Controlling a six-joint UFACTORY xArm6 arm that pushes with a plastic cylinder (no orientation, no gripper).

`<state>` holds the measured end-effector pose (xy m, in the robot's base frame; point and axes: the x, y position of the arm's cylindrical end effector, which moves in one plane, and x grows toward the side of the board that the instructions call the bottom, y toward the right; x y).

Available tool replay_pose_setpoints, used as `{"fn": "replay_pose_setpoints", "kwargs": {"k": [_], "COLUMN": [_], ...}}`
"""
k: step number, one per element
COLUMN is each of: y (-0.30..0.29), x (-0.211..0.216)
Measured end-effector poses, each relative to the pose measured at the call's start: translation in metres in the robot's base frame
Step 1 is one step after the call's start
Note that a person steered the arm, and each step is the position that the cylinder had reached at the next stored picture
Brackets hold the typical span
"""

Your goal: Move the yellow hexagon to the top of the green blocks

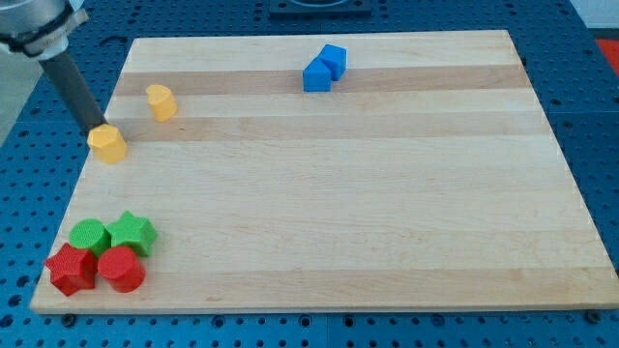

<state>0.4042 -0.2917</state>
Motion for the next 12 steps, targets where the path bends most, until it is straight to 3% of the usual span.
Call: {"fn": "replay_pose_setpoints", "kwargs": {"k": [1, 2, 7, 9, 10, 12], "y": [0.006, 0.004, 0.014, 0.016, 0.009, 0.005], "x": [0.035, 0.041, 0.004, 0.071, 0.084, 0.018]}}
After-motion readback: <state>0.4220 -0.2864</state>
